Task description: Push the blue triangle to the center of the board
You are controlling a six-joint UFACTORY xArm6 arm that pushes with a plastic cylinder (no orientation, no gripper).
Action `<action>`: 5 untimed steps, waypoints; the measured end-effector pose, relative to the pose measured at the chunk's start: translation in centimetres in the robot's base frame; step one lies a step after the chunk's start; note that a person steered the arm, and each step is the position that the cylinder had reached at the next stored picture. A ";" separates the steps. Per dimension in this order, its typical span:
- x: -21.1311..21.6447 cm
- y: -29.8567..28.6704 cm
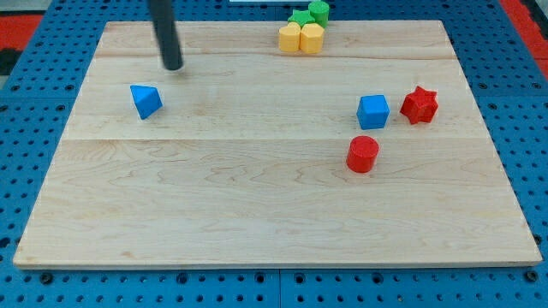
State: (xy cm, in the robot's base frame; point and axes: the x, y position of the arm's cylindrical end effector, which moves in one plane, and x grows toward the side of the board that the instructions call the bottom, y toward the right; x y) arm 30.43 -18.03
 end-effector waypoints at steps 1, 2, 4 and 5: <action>3.5 -1.8; 5.5 -3.9; 6.2 -8.6; 9.3 -6.9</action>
State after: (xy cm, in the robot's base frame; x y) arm 39.70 -24.95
